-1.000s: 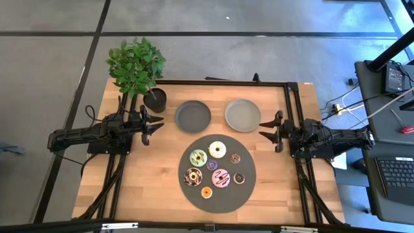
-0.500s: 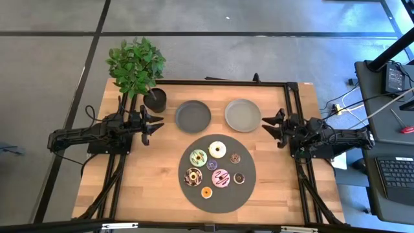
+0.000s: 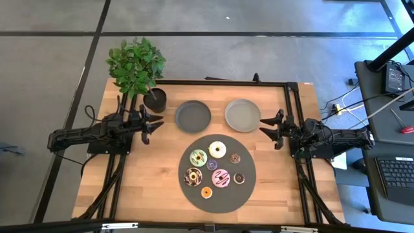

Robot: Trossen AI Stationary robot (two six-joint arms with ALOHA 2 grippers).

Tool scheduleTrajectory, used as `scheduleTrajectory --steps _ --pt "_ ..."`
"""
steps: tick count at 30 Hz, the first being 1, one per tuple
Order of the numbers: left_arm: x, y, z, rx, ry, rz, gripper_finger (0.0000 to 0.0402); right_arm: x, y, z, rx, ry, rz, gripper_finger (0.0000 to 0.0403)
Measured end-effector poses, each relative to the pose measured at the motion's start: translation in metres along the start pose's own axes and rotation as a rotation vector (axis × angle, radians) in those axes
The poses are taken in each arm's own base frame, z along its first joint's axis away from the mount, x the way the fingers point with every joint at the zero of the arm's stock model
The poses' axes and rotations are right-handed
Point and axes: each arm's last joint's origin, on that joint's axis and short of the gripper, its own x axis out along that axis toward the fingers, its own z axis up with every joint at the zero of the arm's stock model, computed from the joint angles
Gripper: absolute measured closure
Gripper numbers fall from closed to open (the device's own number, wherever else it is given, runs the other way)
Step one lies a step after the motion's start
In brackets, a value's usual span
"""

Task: Pick & Place donuts
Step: Put the large white donut on the light gray plate

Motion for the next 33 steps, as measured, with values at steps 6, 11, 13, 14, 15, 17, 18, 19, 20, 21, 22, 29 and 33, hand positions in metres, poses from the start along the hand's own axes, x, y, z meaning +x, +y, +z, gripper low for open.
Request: scheduleTrajectory --steps 6,11,13,14,15,17,18,19,20,21,22,29,33 --pt "0.000 -0.001 0.004 -0.002 -0.039 -0.004 0.0281 0.002 0.001 0.002 0.003 -0.021 0.012 0.0202" --pt "0.000 -0.001 0.005 -0.003 -0.049 -0.006 0.0283 0.009 0.006 0.008 -0.030 -0.067 0.059 0.0202" --pt "0.000 -0.001 0.005 -0.004 -0.050 -0.003 0.0282 0.014 0.008 0.010 -0.044 -0.085 0.070 0.0204" --pt "0.000 -0.001 0.005 -0.004 -0.053 -0.002 0.0281 0.017 0.009 0.010 -0.058 -0.071 0.069 0.0205" --pt "0.000 -0.001 0.005 -0.004 -0.057 -0.002 0.0281 0.020 0.010 0.011 -0.065 -0.048 0.067 0.0207" --pt "0.000 -0.001 0.006 -0.004 -0.058 -0.001 0.0282 0.029 0.013 0.014 -0.073 0.007 0.059 0.0210" --pt "0.000 -0.001 0.005 -0.004 -0.058 0.000 0.0282 0.034 0.014 0.015 -0.077 0.036 0.055 0.0211" --pt "0.000 -0.001 0.006 -0.005 -0.058 0.000 0.0283 0.040 0.016 0.017 -0.080 0.063 0.052 0.0213" --pt "0.000 -0.001 0.006 -0.004 -0.058 0.000 0.0283 0.046 0.017 0.019 -0.083 0.091 0.048 0.0214" --pt "0.000 -0.001 0.006 -0.004 -0.058 0.000 0.0283 0.053 0.019 0.020 -0.086 0.121 0.043 0.0215" --pt "0.000 -0.001 0.005 -0.005 -0.058 0.000 0.0283 0.060 0.021 0.021 -0.091 0.152 0.039 0.0216" --pt "0.000 0.000 0.006 -0.006 -0.068 0.012 0.0283 0.114 0.033 0.013 -0.141 0.350 0.027 0.0218" --pt "0.000 0.000 0.007 -0.007 -0.075 0.015 0.0282 0.144 0.041 0.002 -0.145 0.488 0.088 0.0218"
